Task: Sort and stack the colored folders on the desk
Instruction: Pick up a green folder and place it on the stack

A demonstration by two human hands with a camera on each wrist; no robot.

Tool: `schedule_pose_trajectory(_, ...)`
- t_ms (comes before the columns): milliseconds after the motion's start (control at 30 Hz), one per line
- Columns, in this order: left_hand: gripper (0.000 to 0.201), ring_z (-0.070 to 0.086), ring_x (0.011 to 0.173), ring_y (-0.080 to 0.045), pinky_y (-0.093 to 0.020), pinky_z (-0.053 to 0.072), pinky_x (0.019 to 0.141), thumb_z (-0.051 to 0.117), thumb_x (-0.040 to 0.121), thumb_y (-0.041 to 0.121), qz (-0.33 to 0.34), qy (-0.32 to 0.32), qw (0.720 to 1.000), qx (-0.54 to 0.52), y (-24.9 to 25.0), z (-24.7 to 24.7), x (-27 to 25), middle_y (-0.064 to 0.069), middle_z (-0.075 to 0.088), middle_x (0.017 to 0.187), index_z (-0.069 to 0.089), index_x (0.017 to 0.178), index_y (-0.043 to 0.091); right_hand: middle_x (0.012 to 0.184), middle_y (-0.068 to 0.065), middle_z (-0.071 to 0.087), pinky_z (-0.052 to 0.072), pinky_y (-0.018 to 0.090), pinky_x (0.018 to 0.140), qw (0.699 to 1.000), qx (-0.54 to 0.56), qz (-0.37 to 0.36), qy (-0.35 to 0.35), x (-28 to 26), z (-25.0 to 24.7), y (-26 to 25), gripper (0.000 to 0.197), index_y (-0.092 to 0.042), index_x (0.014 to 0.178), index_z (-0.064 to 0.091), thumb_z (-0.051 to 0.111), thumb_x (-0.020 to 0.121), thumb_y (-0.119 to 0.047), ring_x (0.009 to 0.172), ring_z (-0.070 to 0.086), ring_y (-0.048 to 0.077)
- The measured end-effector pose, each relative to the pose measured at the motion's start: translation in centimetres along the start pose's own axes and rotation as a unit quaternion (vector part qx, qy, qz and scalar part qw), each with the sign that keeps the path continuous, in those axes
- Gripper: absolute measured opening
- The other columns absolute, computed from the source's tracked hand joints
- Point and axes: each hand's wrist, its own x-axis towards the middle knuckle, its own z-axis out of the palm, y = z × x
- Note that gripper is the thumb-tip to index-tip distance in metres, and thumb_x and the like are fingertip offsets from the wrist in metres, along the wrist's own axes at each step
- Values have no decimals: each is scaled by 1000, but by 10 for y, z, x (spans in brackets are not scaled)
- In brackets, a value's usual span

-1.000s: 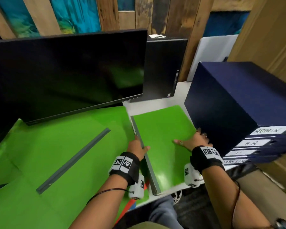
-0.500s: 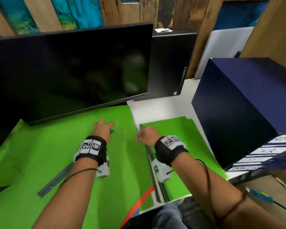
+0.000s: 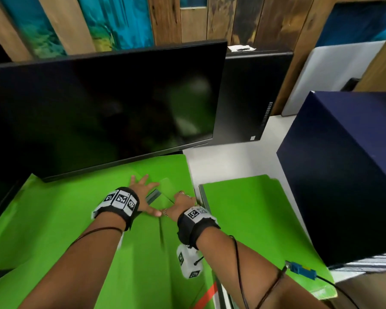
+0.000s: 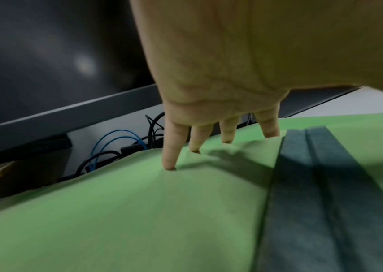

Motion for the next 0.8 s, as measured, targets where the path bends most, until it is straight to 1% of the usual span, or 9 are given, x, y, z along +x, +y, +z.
schedule_pose_trajectory(167, 112, -7, 142, -43, -60, 13, 114, 78, 53, 60, -3, 13, 1000, -18, -6, -6, -10, -5, -5, 158, 19, 144, 32, 131, 11, 54, 38, 36, 104, 999, 45, -23, 15, 1, 6, -6, 59, -10, 124, 55, 65, 80, -49, 126, 46, 28)
schedule_pose_trajectory(267, 112, -8, 139, -51, -62, 8, 112, 82, 51, 54, -30, 20, 998, -46, -6, -16, -25, -12, -7, 157, 22, 141, 26, 139, 8, 42, 34, 40, 107, 987, 143, -53, 48, -7, 13, -5, 59, -15, 132, 49, 68, 81, -38, 133, 34, 27)
schedule_pose_trajectory(367, 112, -6, 137, -54, -62, 12, 111, 86, 49, 45, -44, 19, 994, -99, -5, -26, -45, -18, -12, 155, 23, 139, 25, 133, 5, 42, 32, 38, 110, 961, 235, -116, 83, -20, 18, -5, 56, -12, 130, 50, 71, 81, -29, 129, 38, 24)
schedule_pose_trajectory(433, 106, 14, 136, -53, -60, 27, 109, 89, 44, 40, -43, 29, 990, -131, -3, -32, -62, -20, 6, 153, 27, 130, 26, 122, 1, 42, 31, 35, 112, 941, 284, -161, 93, -29, 17, -5, 52, -7, 124, 53, 72, 79, -24, 123, 41, 20)
schedule_pose_trajectory(500, 99, 45, 122, -41, -49, 44, 100, 91, 44, 33, -25, 59, 986, -153, -3, -38, -82, -16, 36, 138, 29, 122, 24, 115, -4, 37, 31, 32, 112, 920, 318, -200, 113, -37, 15, -9, 47, -3, 118, 55, 73, 78, -19, 119, 41, 17)
schedule_pose_trajectory(533, 96, 52, 113, -34, -43, 48, 94, 90, 48, 28, -14, 77, 983, -165, -1, -41, -91, -14, 46, 130, 29, 121, 23, 115, -5, 36, 31, 30, 112, 910, 331, -215, 126, -41, 12, -11, 46, -2, 116, 55, 73, 77, -17, 118, 40, 15)
schedule_pose_trajectory(667, 98, 54, 96, -25, -36, 47, 85, 86, 59, 16, 13, 176, 961, -211, 3, -49, -127, -13, 59, 114, 23, 133, 27, 120, -5, 33, 25, 12, 105, 869, 369, -269, 188, -58, -2, -20, 44, 0, 114, 56, 74, 76, -14, 119, 36, 9)
schedule_pose_trajectory(733, 103, 54, 101, -26, -37, 46, 86, 83, 65, 19, 2, 227, 955, -193, 6, -51, -142, -11, 60, 112, 16, 142, 30, 122, -4, 32, 25, 12, 102, 849, 379, -293, 225, -64, -12, -23, 42, 1, 109, 57, 76, 74, -14, 117, 35, 8)
schedule_pose_trajectory(800, 92, 56, 108, -28, -38, 46, 87, 79, 70, 27, -38, 275, 948, -156, 11, -54, -159, -9, 60, 116, 24, 143, 25, 123, -4, 34, 29, 17, 103, 834, 382, -315, 245, -71, -21, -27, 40, -1, 106, 56, 77, 73, -13, 116, 36, 8)
